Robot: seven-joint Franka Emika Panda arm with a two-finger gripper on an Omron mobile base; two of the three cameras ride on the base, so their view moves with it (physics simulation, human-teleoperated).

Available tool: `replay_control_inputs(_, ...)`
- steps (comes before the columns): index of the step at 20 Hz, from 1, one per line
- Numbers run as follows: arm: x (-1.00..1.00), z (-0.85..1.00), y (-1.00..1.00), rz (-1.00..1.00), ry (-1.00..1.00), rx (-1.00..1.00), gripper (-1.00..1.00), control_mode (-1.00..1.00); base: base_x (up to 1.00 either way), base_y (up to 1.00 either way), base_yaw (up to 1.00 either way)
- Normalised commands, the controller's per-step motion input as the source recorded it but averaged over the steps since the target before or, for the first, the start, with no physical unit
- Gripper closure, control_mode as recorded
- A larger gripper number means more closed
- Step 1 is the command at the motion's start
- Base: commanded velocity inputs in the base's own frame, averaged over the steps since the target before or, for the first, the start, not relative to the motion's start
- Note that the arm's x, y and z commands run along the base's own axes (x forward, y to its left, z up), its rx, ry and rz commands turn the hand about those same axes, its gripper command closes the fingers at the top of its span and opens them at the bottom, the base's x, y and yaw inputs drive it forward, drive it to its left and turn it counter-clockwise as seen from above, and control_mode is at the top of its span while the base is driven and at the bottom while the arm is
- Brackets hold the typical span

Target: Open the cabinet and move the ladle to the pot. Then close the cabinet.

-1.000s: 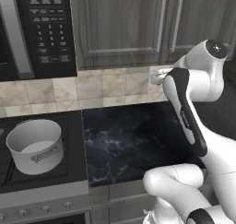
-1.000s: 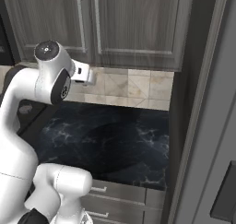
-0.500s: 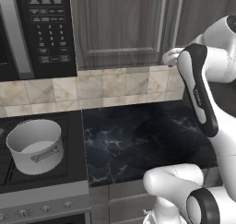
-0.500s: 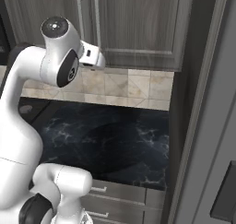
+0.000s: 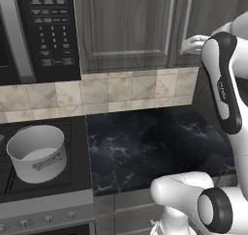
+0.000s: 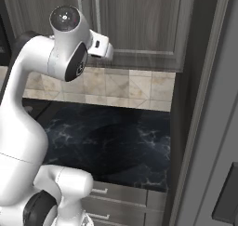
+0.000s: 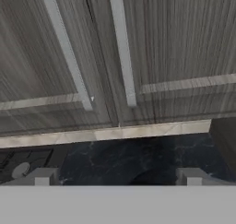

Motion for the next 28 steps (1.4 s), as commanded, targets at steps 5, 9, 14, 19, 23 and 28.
replay_control_inputs(5,0.20,0.19,0.00,0.00,-0.26,0.00,-1.00,-1.00,0.00,0.00,0.00)
replay_control_inputs(9,0.17,0.25,0.00,0.00,-0.14,0.00,-1.00,-1.00,0.00,0.00,0.00)
replay_control_inputs(14,0.03,0.25,0.00,0.00,-0.12,0.00,-1.00,-1.00,0.00,0.00,0.00)
replay_control_inputs(19,0.00,0.16,0.00,0.00,-0.11,0.00,-1.00,-1.00,0.00,0.00,0.00)
replay_control_inputs(23,0.00,0.00,0.00,0.00,-0.06,0.00,-1.00,-1.00,0.00,0.00,0.00)
replay_control_inputs(28,0.00,0.00,0.00,0.00,-0.01,0.00,-1.00,-1.00,0.00,0.00,0.00)
